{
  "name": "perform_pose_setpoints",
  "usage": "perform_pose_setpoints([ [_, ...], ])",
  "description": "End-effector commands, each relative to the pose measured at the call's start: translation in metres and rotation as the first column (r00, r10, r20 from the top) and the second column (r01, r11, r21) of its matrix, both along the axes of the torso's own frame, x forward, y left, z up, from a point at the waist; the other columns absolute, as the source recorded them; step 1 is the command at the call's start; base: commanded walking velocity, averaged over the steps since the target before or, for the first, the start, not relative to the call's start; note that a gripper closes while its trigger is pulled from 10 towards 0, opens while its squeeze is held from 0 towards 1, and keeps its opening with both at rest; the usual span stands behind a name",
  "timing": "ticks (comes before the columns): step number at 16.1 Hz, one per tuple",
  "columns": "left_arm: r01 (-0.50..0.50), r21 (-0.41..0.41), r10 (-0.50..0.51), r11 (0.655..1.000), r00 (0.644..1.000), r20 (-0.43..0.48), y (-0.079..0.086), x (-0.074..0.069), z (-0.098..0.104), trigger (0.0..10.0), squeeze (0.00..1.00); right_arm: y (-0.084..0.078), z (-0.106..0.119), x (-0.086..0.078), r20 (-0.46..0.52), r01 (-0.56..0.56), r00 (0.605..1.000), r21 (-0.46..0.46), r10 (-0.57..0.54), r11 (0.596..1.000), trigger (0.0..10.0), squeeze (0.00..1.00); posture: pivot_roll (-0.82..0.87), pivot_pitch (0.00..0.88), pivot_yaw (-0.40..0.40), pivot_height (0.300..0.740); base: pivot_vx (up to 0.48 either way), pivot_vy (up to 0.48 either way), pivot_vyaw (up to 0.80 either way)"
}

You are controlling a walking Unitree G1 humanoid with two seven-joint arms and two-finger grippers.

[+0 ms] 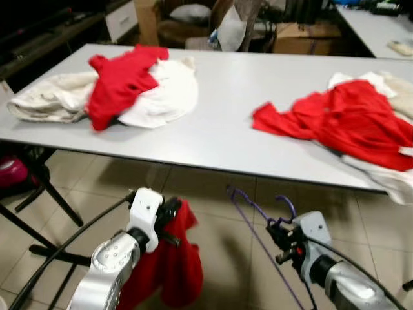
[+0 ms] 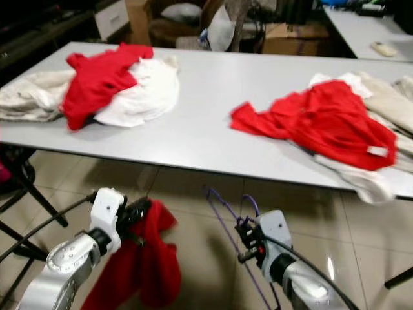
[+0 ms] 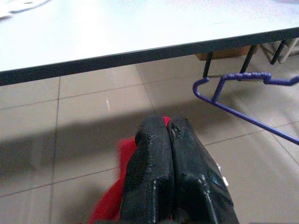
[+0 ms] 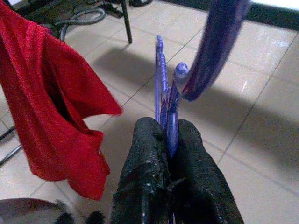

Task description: Hang hanger

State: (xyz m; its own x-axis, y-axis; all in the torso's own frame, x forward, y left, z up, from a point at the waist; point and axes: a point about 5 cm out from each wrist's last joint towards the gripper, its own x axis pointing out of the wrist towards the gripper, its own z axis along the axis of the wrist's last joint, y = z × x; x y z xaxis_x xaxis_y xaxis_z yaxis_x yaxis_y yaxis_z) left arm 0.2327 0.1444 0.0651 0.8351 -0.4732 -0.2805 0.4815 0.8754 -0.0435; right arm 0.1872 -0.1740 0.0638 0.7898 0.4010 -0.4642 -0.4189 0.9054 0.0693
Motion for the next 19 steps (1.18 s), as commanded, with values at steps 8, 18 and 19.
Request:
perform_pose_setpoints([
  [8,0.035,-0.085,-0.025,0.996,0.993,0.120,-0.014,0.026,0.036,10.0,0.00,-0.004,0.042,-0.002,0.120,-0.221,0.968,0.001,0.219,0.975,10.0,0.00,-0.15,0.000,0.135,0.740,0.000,-0.180,0.00],
  [18,0.017,-0.248,0.054,0.969,0.960,0.276,-0.010,0.085,0.123,10.0,0.00,-0.009,0.135,0.017,0.355,-0.418,0.856,0.043,0.377,0.907,10.0,0.00,-0.15,0.000,0.113,0.740,0.234,0.000,-0.44],
  [19,0.024,-0.238,0.048,0.971,0.955,0.294,-0.008,0.092,0.132,10.0,0.00,-0.011,0.138,0.018,0.354,-0.422,0.853,0.036,0.383,0.906,10.0,0.00,-0.15,0.000,0.112,0.740,0.349,0.000,-0.46],
])
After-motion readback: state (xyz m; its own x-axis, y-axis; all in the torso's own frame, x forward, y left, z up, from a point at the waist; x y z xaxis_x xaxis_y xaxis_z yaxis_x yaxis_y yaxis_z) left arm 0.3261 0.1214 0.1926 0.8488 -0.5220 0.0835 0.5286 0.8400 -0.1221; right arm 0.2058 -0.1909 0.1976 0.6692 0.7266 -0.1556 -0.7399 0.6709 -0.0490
